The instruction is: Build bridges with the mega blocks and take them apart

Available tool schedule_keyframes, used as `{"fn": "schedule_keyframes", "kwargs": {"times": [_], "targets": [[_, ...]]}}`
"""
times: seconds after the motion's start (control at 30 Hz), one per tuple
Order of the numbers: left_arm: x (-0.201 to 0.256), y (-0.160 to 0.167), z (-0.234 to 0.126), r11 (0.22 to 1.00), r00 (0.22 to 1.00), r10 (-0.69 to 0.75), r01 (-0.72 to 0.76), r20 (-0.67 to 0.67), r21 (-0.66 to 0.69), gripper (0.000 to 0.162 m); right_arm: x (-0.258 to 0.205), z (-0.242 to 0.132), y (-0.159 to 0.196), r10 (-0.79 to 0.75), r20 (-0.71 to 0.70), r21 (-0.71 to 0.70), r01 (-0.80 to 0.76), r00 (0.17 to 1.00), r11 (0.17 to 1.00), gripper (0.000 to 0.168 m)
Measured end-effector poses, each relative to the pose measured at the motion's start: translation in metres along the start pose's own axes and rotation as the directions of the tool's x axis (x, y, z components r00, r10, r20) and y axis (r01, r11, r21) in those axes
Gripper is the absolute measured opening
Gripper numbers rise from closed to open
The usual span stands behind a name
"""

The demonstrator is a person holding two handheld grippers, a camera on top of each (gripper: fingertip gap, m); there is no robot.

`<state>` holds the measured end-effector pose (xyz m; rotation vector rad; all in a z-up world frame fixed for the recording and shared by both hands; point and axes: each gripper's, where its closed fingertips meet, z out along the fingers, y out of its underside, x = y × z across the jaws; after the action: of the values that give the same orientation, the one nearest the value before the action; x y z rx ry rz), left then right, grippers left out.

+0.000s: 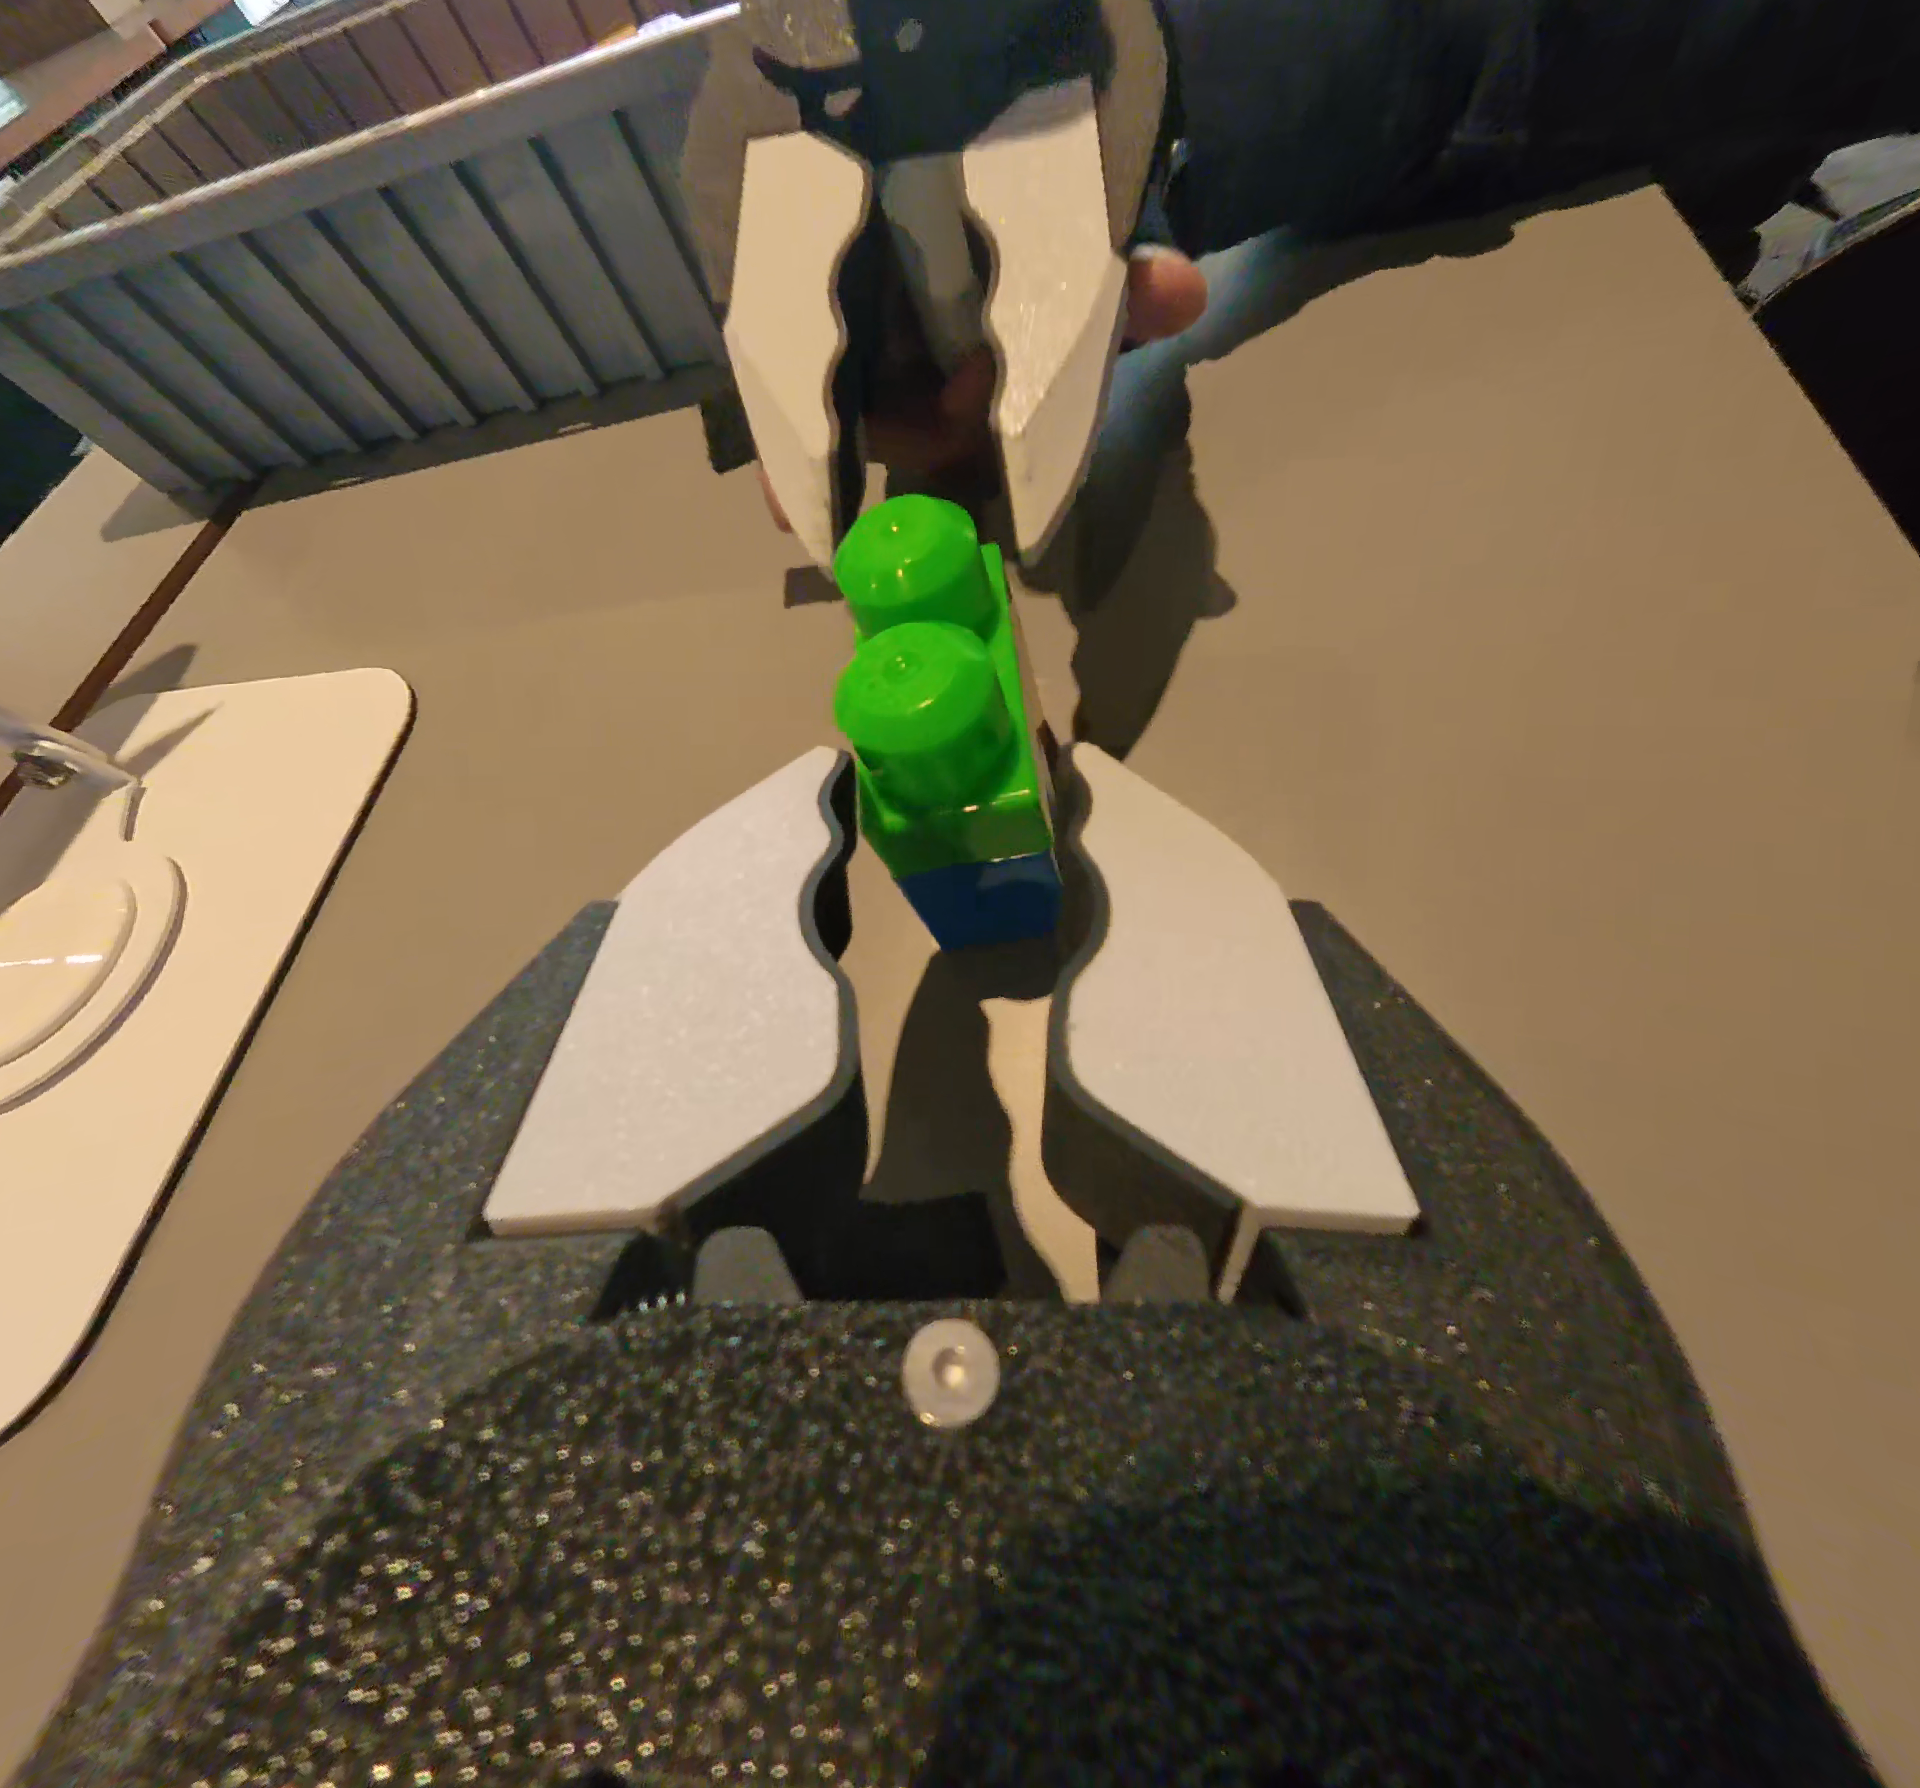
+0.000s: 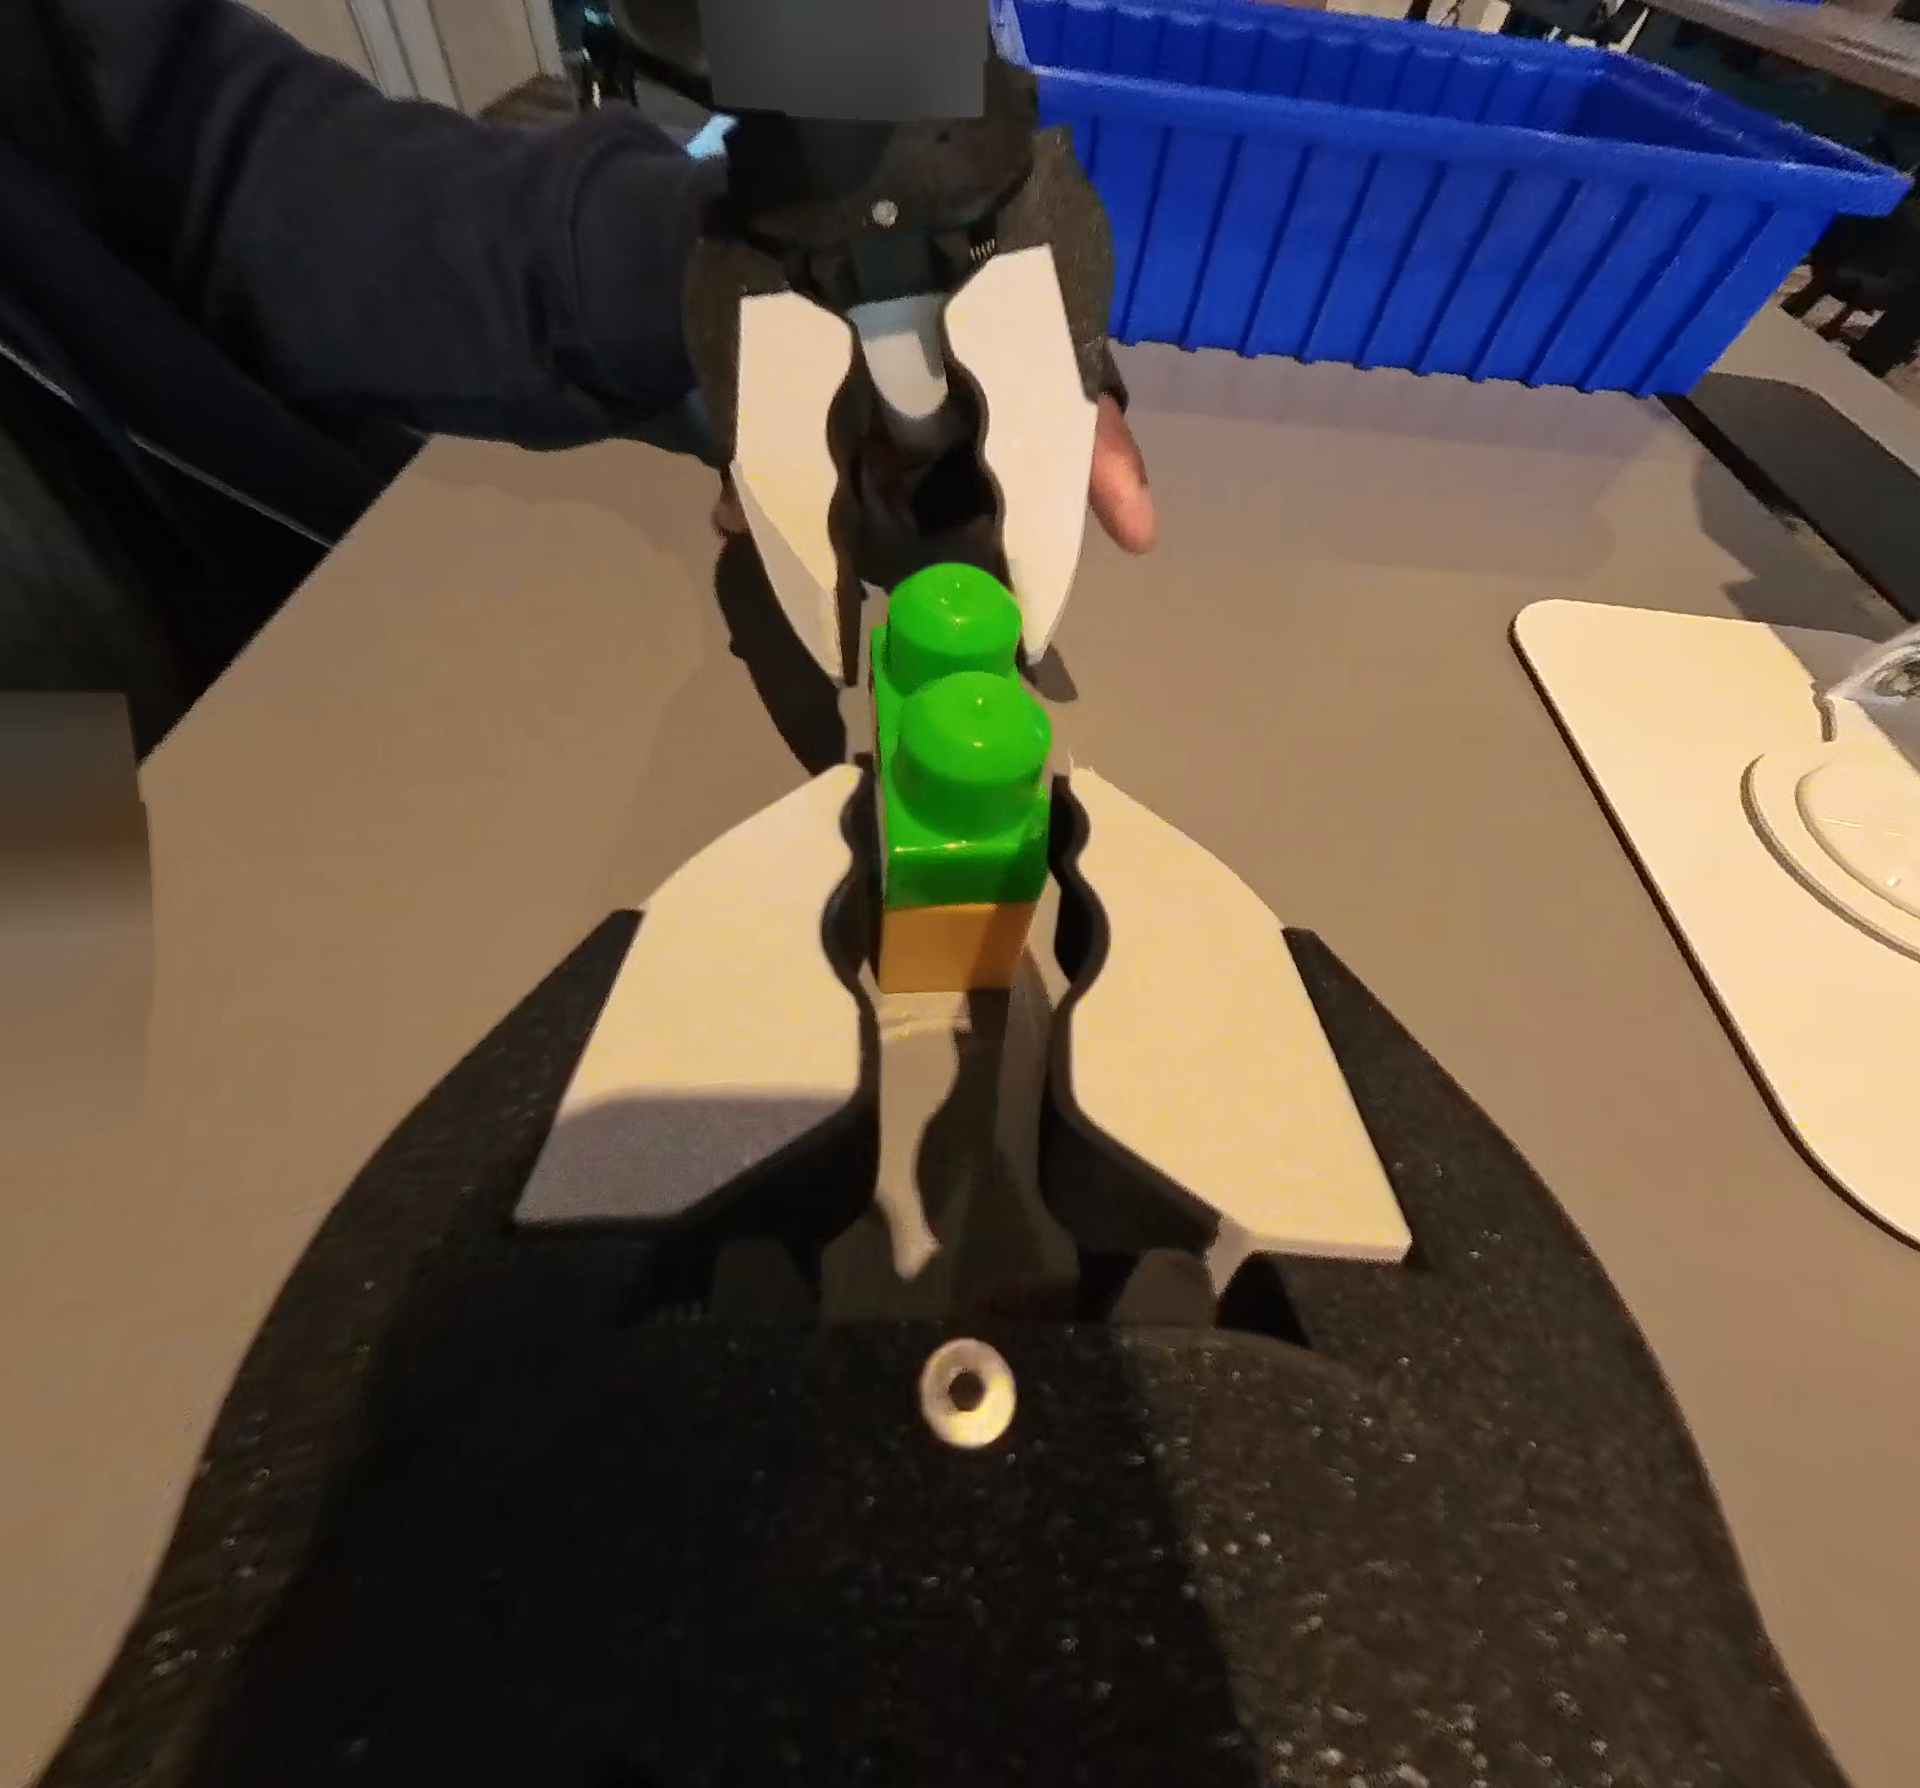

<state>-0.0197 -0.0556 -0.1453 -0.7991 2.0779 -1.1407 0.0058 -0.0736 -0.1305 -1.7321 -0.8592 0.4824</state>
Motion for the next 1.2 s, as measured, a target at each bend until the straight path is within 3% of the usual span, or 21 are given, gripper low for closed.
{"fn": "schedule_keyframes", "kwargs": {"times": [0.3, 0.47, 0.93, 1.2], "targets": [[-0.0033, -0.0080, 0.0021, 0.998, 0.999, -0.051, 0.050, 0.013, 0.030, 0.033, 0.0017, 0.0054, 0.0018, 0.007, -0.016, -0.024, -0.007, 1.000, 1.000, 0.027], [-0.0023, -0.0064, 0.0032, 0.977, 0.977, -0.207, 0.210, -0.058, 0.046, 0.029, 0.0018, 0.0058, 0.0033, 0.078, 0.009, -0.040, -0.078, 0.997, 0.996, 0.027], [-0.0025, -0.0041, 0.0033, 0.987, 0.985, -0.162, 0.160, -0.058, -0.030, 0.030, 0.0007, 0.0065, 0.0058, 0.165, 0.018, -0.078, -0.163, 0.986, 0.983, 0.029], [-0.0023, -0.0056, 0.0040, 0.980, 0.979, -0.194, 0.196, -0.065, 0.031, 0.030, 0.0003, 0.0098, 0.0050, 0.175, 0.032, -0.074, -0.172, 0.984, 0.982, 0.030]]}}
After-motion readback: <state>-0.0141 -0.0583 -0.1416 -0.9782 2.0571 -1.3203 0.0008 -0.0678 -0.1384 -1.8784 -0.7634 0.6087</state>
